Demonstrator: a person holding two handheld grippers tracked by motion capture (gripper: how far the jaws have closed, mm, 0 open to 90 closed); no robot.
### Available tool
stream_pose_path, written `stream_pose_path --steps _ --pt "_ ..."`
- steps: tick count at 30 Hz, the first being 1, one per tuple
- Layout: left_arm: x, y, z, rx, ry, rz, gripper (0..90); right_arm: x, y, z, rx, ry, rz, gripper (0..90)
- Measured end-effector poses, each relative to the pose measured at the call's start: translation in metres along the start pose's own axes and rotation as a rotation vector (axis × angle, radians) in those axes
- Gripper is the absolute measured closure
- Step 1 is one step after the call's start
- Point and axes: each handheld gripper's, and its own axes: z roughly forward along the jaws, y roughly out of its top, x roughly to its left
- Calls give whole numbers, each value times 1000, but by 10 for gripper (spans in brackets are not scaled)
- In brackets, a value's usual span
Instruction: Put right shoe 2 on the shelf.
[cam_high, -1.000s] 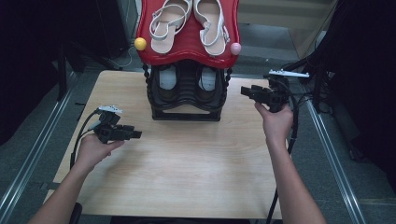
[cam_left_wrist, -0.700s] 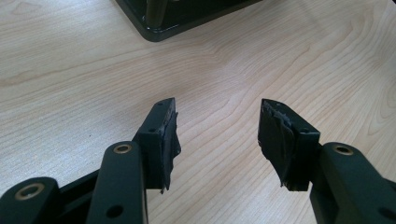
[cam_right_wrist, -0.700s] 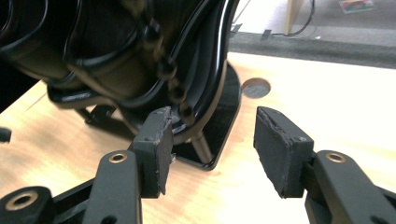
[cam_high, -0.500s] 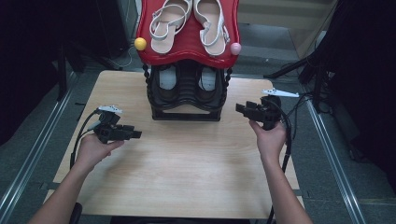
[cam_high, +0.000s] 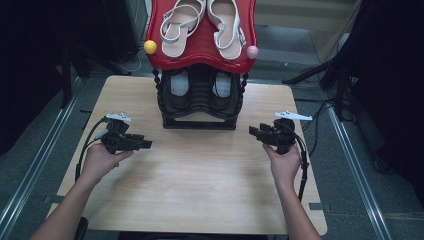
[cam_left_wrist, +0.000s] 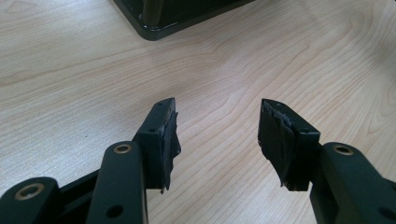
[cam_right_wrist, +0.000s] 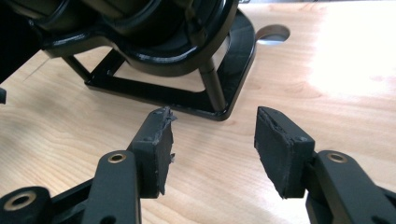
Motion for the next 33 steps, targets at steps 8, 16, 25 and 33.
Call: stream_pose_path --steps 8,16,25,33 --pt "0 0 -1 -6 -1 4 476 2 -15 8 14 18 2 479" --pt "2 0 -1 -7 3 9 474 4 -24 15 43 26 -3 480" --pt "0 0 2 -2 7 17 472 6 -30 20 56 32 -9 484" --pt "1 0 1 -15 -1 12 463 4 -32 21 57 35 -4 484"
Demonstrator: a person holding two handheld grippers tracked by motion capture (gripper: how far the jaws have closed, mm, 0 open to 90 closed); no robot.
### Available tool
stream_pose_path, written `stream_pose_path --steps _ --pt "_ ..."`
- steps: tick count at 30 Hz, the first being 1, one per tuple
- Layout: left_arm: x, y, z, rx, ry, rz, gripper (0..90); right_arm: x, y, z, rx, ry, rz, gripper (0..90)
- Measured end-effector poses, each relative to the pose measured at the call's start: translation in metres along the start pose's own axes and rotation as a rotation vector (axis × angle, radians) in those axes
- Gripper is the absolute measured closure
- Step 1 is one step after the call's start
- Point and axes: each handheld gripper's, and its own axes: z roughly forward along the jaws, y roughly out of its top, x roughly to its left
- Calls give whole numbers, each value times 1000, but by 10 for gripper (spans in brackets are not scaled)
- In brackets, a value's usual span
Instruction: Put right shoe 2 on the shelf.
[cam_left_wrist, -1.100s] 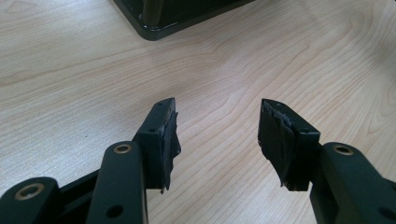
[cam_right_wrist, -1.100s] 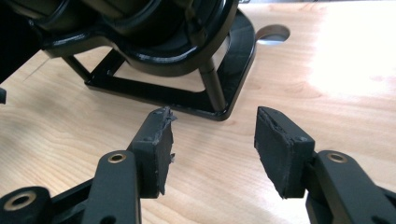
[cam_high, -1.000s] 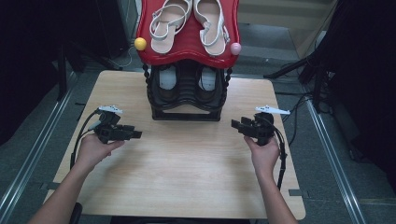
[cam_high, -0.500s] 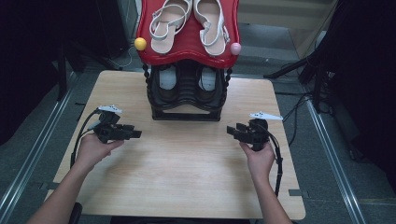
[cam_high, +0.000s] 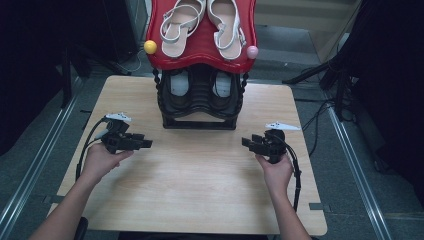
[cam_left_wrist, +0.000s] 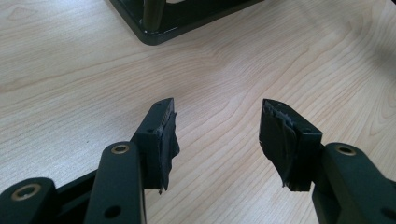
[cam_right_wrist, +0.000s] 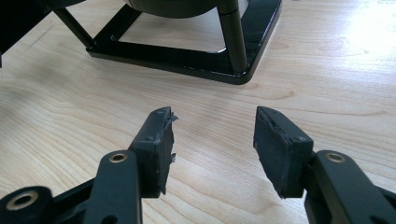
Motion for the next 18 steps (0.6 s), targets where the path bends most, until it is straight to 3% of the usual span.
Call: stream_pose_path --steps 18 --pt "-2 0 2 -14 -1 8 425 -1 0 -1 -5 7 -7 459"
